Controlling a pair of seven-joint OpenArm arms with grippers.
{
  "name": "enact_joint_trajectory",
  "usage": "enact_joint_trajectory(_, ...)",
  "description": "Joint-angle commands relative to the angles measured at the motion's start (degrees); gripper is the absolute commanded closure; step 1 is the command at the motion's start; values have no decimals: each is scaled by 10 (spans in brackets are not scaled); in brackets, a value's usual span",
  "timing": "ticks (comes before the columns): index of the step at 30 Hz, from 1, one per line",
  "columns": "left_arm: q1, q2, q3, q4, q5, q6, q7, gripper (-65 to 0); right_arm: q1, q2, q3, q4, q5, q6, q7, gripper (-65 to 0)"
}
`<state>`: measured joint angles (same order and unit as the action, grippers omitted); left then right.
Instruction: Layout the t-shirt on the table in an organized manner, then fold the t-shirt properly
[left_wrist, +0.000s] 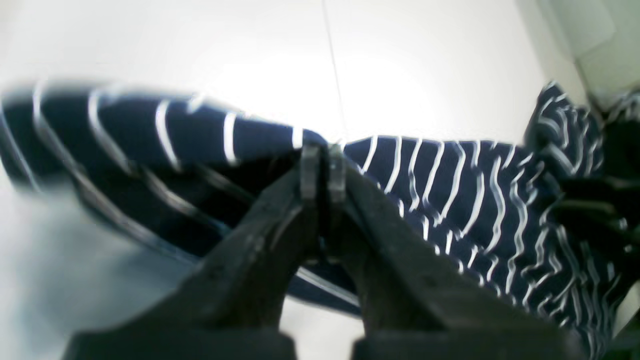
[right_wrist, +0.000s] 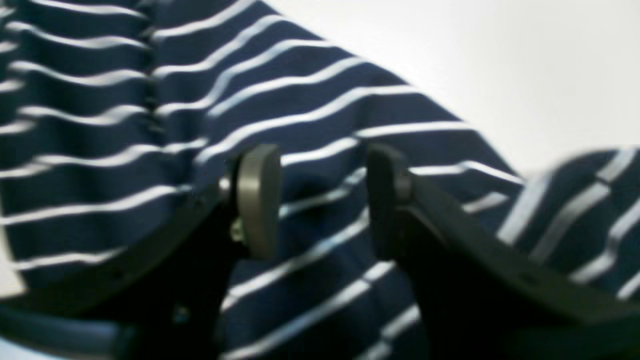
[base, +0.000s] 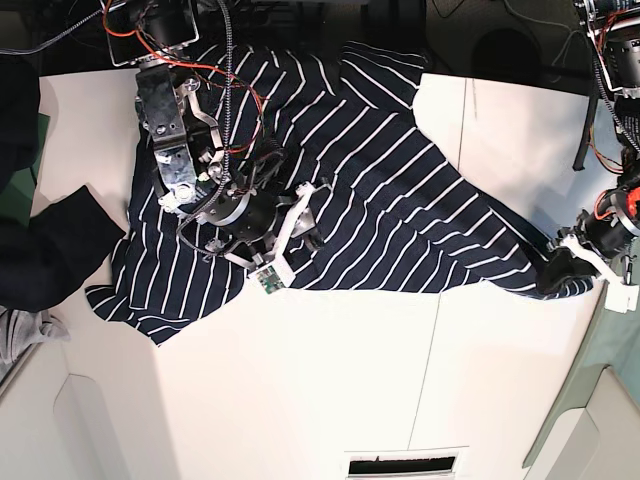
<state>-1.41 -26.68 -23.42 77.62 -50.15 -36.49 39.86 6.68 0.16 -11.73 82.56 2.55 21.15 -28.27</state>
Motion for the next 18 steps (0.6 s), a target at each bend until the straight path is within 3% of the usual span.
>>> enact_joint_trajectory(1, -2, -23, -17, 27, -18, -7, -9, 0, 12, -1, 8, 8, 7, 0, 16, -280)
enact_joint_trajectory(6, 64, -59, -82, 101, -74, -35, 29, 0, 23, 12, 61, 8, 9, 0, 39, -280)
enact_joint_trajectory(9, 125, -72, -116, 135, -125, -35, 53, 0, 45, 24, 90, 4, 25, 0, 45, -280)
enact_joint_trajectory(15, 222, -68, -133, 147, -214, -35, 106, 0, 120, 30, 108, -64, 49, -2, 50, -280)
enact_joint_trajectory(18, 240, -49, -131, 147, -233, -35, 115, 0, 162, 26, 98, -138, 76, 20, 63, -280)
